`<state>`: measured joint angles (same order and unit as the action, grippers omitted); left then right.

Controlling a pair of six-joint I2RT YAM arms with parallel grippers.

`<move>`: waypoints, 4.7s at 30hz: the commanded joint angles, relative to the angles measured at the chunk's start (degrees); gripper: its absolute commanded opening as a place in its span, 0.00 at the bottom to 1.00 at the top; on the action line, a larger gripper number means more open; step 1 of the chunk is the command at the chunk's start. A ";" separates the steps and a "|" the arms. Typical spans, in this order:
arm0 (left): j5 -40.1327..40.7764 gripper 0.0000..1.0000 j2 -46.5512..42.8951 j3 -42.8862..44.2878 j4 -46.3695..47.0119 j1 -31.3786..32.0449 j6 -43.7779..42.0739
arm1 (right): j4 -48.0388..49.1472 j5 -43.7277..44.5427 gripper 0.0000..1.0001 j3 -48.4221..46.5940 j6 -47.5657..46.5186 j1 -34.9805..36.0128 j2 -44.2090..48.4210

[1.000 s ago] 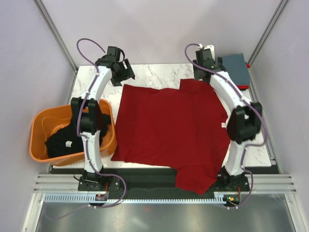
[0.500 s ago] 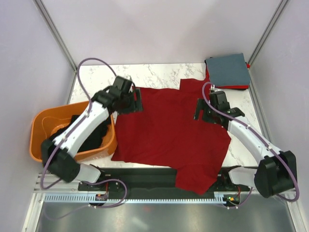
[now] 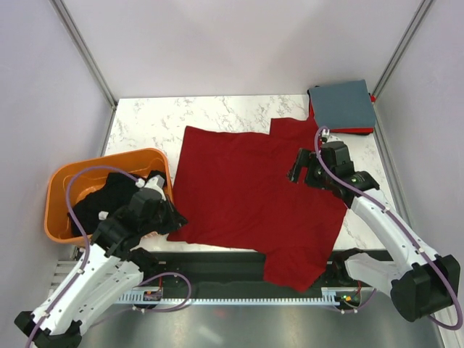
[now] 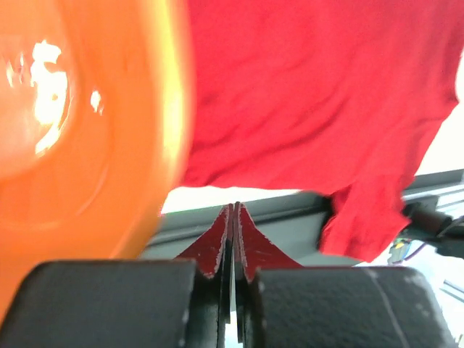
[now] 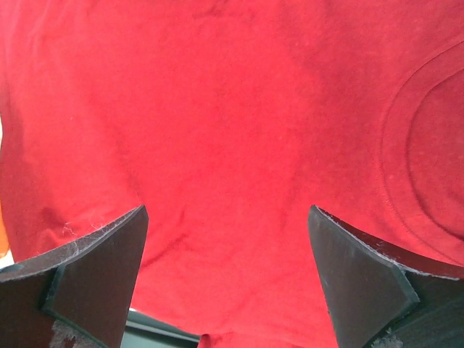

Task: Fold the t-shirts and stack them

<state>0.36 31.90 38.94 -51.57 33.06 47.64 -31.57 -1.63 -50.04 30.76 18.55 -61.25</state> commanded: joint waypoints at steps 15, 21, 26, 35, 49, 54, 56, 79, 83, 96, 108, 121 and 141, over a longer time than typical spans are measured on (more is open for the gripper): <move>10.97 0.02 16.77 4.55 2.69 -7.45 1.87 | -2.26 0.39 0.98 3.20 0.09 1.32 2.89; 0.35 0.02 44.25 22.37 15.54 -35.31 -14.94 | -4.64 1.28 0.98 2.23 -1.41 1.41 4.39; -11.53 0.22 51.44 38.31 12.54 -34.50 -12.75 | -5.78 1.28 0.98 2.31 -1.50 1.41 6.05; -6.25 0.51 28.42 20.69 9.83 -22.86 -11.69 | -3.24 0.05 0.98 5.65 -0.97 1.41 5.09; 0.78 0.62 15.03 7.73 5.69 -38.83 -15.03 | -4.81 -1.18 0.98 8.12 -0.18 1.49 9.04; -1.40 0.56 17.67 5.98 9.20 -49.30 -14.41 | -6.04 -1.62 0.98 7.77 0.61 1.49 10.36; -2.99 0.56 19.15 4.75 13.68 -53.52 -14.59 | -6.22 -1.97 0.98 8.03 0.53 1.49 10.54; -15.66 0.62 53.99 24.27 29.78 -44.05 -16.27 | -1.47 -0.13 0.98 8.74 1.23 1.41 2.99; -13.64 0.63 41.53 11.56 28.37 -40.71 -11.97 | -1.65 0.66 0.98 5.84 1.23 1.41 -0.34; -8.00 0.67 56.05 21.77 30.74 -17.06 -10.63 | -3.32 15.60 0.98 -14.98 -2.37 0.09 -27.93; -1.95 0.67 87.01 48.24 22.13 -18.29 -10.82 | -6.39 12.45 0.98 -42.05 -6.77 -4.66 -60.19; -5.54 0.64 99.39 63.69 20.55 -28.57 -9.40 | -9.12 6.46 0.98 -77.27 -9.31 -3.26 -84.10; -4.85 0.70 45.85 29.11 12.91 -25.15 -12.92 | -8.77 10.59 0.98 -52.56 -8.89 5.27 -42.49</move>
<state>-7.86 85.56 73.84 -34.92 8.16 37.23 -39.42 5.65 -108.90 20.75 23.33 -112.81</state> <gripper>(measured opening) 0.699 0.982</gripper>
